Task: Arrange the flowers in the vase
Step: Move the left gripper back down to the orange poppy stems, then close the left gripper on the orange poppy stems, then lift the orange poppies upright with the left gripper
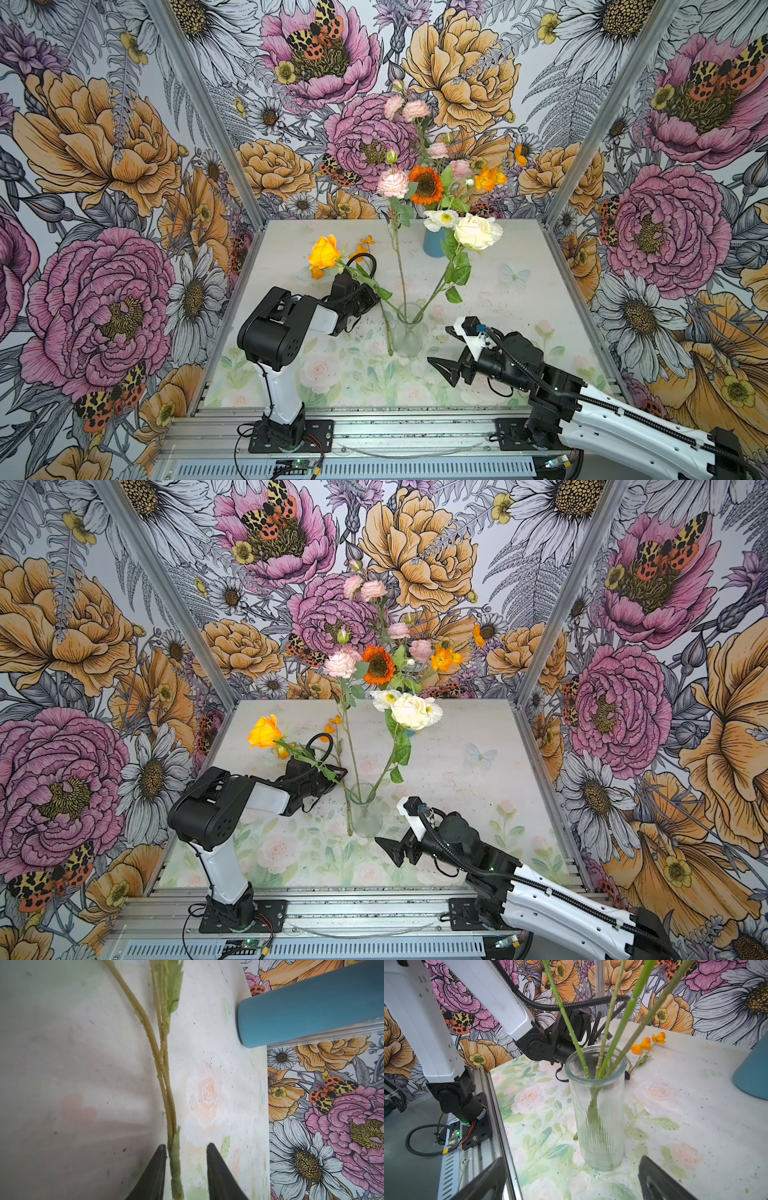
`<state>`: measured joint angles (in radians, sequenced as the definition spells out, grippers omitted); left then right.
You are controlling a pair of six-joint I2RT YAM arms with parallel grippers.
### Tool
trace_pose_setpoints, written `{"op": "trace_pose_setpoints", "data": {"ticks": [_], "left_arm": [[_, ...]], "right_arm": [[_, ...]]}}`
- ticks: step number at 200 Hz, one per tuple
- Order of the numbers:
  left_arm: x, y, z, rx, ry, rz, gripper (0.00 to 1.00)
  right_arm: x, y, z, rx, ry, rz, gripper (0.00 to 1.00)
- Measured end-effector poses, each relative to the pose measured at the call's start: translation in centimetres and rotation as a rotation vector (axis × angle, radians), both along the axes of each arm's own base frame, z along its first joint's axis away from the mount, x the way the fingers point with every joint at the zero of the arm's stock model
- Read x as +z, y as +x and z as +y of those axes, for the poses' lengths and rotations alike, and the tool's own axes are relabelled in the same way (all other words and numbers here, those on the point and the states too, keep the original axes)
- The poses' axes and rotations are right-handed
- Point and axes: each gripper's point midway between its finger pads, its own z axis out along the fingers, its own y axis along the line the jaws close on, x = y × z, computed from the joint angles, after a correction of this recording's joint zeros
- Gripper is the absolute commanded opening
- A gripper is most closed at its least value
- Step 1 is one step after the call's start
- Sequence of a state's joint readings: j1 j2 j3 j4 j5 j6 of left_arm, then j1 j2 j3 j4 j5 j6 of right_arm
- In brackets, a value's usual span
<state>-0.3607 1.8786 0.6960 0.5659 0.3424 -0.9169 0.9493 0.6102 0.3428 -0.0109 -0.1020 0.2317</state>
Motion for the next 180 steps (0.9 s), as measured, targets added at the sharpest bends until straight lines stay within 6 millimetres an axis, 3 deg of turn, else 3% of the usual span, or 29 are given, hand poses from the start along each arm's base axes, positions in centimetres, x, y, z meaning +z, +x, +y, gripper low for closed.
{"op": "trace_pose_setpoints", "data": {"ticks": [22,64,82,95,117,142,156,180], "left_arm": [[-0.1,0.4,-0.2,-0.003,-0.004,-0.003,0.29],[-0.4,0.4,-0.2,-0.007,-0.007,-0.004,0.00],[0.4,-0.2,0.6,0.003,-0.027,-0.037,0.00],[1.9,-0.9,2.2,0.038,-0.057,-0.077,0.00],[5.8,-1.5,6.6,0.141,-0.103,-0.184,0.00],[11.9,-2.4,11.5,0.252,-0.064,-0.314,0.00],[16.6,-3.6,13.2,0.294,0.025,-0.415,0.00],[27.0,-7.6,15.3,0.372,0.153,-0.653,0.00]], "right_arm": [[0.0,0.0,0.0,0.000,0.000,0.000,1.00],[0.2,-0.1,-0.1,0.000,0.004,-0.003,0.99],[0.1,-0.1,-0.1,0.001,0.002,-0.001,1.00],[0.1,-0.1,-0.1,0.001,0.001,-0.001,1.00],[0.1,-0.1,-0.1,0.005,0.002,0.000,0.99],[0.1,-0.2,-0.1,0.005,0.003,0.001,0.99],[0.1,-0.2,-0.1,0.006,0.006,0.003,0.99],[0.3,-0.3,-0.2,0.006,0.011,-0.001,0.99]]}}
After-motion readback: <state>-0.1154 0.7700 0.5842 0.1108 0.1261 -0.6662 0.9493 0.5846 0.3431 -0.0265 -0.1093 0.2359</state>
